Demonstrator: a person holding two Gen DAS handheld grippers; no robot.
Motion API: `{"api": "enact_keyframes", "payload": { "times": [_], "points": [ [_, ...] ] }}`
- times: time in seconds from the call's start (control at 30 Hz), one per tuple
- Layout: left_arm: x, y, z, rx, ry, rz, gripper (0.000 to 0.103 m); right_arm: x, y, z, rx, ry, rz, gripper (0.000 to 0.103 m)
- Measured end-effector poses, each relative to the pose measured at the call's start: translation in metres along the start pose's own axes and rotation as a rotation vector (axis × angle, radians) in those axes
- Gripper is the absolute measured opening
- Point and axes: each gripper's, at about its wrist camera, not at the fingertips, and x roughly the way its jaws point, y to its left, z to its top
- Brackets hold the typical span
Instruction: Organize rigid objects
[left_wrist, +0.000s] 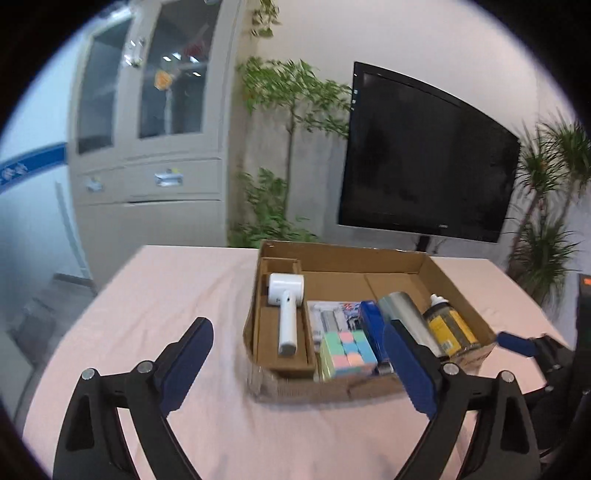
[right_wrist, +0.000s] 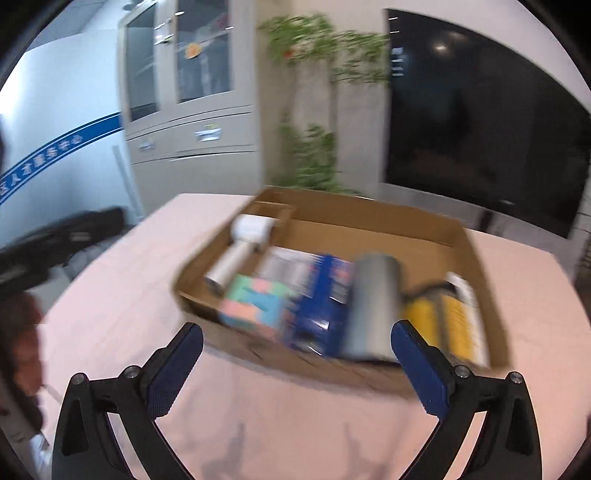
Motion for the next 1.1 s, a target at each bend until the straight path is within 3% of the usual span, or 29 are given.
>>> {"api": "enact_keyframes", "payload": {
  "times": [0.1,0.3,0.53,1.1],
  "points": [
    [-0.019,-0.031,-0.018,0.02,-0.017,0.033,0.093,-0.021,-0.026,-0.022,0.017,-0.006,-0.07,0.103],
    [-0.033,-0.082,-0.041,0.009,0.015,0.018,0.093,-0.075,-0.074,-0.059,0.065,-0.047,-0.084,0.103],
    [-0.045,-0.119,-0.047,0.027,0.003,0.046,0.093,-0.11,-0.095,-0.078,0.076,-0.064,-0.088,0.103],
    [-0.021,-0.133,-0.051,0.03,0.049,0.082,0.093,-0.091,-0.095,-0.083,0.104,-0.026,-0.103,0.103]
  ]
}}
